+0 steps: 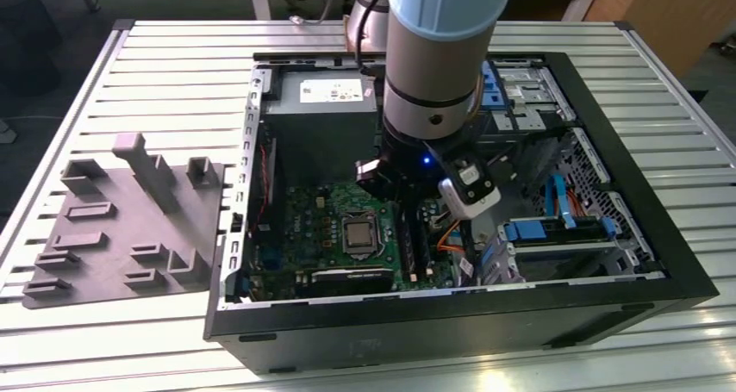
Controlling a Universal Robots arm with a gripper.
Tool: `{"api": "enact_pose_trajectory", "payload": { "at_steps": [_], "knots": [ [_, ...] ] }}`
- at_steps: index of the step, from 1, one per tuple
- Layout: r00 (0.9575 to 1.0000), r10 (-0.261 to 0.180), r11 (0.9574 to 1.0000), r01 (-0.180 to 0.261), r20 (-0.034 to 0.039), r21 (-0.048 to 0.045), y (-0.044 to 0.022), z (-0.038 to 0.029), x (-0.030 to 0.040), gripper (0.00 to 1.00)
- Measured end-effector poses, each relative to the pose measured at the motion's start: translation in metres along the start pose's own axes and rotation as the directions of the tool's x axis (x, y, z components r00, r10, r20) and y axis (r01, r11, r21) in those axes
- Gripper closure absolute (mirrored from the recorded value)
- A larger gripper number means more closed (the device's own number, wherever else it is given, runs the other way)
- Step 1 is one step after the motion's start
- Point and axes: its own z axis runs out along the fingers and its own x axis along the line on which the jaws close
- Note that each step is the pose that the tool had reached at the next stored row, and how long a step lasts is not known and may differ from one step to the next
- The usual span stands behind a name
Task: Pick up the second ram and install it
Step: 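Insert the second ram into the second slot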
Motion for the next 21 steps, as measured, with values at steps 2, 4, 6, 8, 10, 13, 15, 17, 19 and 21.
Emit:
{"api": "enact_pose_trajectory", "payload": {
  "at_steps": [2, 4, 6, 8, 10, 13, 15, 17, 19, 21],
  "knots": [
    [1.0, 0.0, 1.0, 0.0, 0.0, 0.0, 0.0002, -0.0038, -0.0002, 0.75],
    [1.0, 0.0, 1.0, 0.0, 0.0, 0.0, 0.0003, -0.0068, -0.0003, 0.75],
    [1.0, 0.0, 1.0, 0.0, 0.0, 0.0, 0.0004, -0.0092, -0.0004, 0.75],
    [1.0, 0.0, 1.0, 0.0, 0.0001, -0.0002, 0.0005, -0.0108, -0.0005, 0.75],
    [1.0, 0.0, 1.0, 0.0, 0.0, -0.0002, 0.0005, -0.0108, -0.0005, 0.75],
    [1.0, 0.0, 1.0, 0.0, 0.0, 0.0001, 0.0005, -0.0109, -0.0005, 0.75],
    [1.0, 0.0, 1.0, 0.0, 0.0, 0.0001, 0.0005, -0.0109, -0.0005, 0.76],
    [1.0, 0.0, 1.0, 0.0, 0.0, 0.0001, 0.0005, -0.0109, -0.0005, 0.89],
    [1.0, 0.0, 1.0, 0.0, 0.0, 0.0001, 0.0005, -0.0109, -0.0005, 0.89],
    [1.0, 0.0, 1.0, 0.0, 0.0, 0.0001, 0.0005, -0.0109, -0.0005, 0.89]
  ]
}}
